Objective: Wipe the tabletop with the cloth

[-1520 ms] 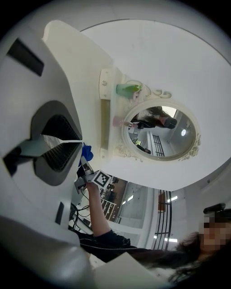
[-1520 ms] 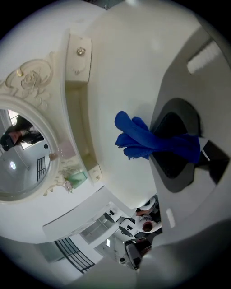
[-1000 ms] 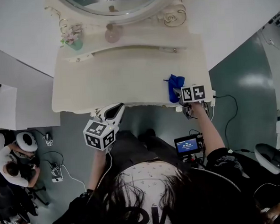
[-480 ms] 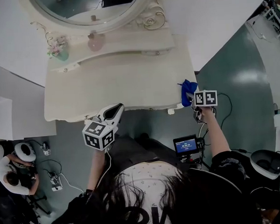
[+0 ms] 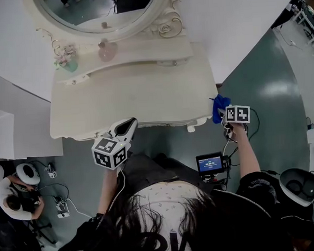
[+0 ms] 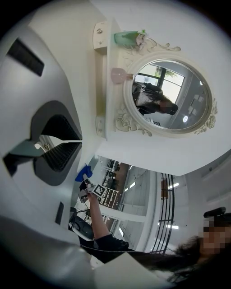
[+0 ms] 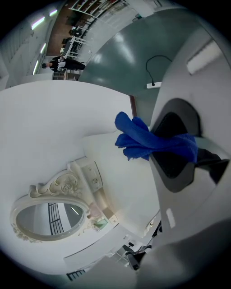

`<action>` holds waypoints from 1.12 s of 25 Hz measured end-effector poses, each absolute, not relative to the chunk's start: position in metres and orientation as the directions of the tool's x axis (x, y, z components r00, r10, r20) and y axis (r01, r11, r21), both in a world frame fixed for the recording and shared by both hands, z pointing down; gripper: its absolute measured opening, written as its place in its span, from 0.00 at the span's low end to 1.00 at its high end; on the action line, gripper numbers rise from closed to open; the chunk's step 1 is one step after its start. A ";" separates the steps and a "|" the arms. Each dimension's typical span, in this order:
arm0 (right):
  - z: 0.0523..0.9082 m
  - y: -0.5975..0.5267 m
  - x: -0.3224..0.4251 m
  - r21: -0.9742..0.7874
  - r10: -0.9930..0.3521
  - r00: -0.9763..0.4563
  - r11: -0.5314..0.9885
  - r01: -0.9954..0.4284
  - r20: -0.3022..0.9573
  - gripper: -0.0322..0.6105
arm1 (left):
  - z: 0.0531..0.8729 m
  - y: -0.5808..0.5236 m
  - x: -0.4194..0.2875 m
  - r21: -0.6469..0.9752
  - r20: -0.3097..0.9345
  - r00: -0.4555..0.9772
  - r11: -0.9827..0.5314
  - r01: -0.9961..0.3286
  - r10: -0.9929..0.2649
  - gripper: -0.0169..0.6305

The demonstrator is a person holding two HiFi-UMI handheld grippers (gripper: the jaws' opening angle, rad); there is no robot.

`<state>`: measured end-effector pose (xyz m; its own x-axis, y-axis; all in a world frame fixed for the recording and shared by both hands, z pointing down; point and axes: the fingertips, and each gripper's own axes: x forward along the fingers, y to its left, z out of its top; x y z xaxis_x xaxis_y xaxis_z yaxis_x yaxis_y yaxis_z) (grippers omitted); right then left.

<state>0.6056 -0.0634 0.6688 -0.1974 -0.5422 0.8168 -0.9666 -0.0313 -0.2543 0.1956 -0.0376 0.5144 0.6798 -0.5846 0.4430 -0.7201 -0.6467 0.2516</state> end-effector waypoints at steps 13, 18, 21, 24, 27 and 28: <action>0.598 -0.067 0.550 -0.272 -0.656 -0.263 0.091 -0.958 0.708 0.18 | 0.518 -0.013 0.166 0.259 0.448 0.631 -0.583 -0.770 -0.633 0.03; 0.562 -0.070 0.486 -0.344 -0.695 -0.392 0.216 -0.914 0.603 0.18 | 0.522 0.000 0.154 0.257 0.454 0.605 -0.554 -0.792 -0.654 0.03; 0.543 -0.069 0.438 -0.375 -0.690 -0.470 0.299 -0.877 0.550 0.18 | 0.522 0.012 0.139 0.253 0.466 0.580 -0.527 -0.811 -0.668 0.03; 0.522 -0.064 0.397 -0.402 -0.689 -0.533 0.364 -0.840 0.491 0.18 | 0.522 0.022 0.128 0.249 0.476 0.566 -0.514 -0.821 -0.673 0.03; 0.507 -0.055 0.364 -0.396 -0.684 -0.567 0.413 -0.820 0.459 0.18 | 0.519 0.027 0.120 0.242 0.475 0.560 -0.511 -0.825 -0.679 0.03; 0.503 -0.051 0.354 -0.381 -0.681 -0.572 0.432 -0.818 0.456 0.18 | 0.517 0.029 0.118 0.239 0.474 0.559 -0.511 -0.825 -0.680 0.03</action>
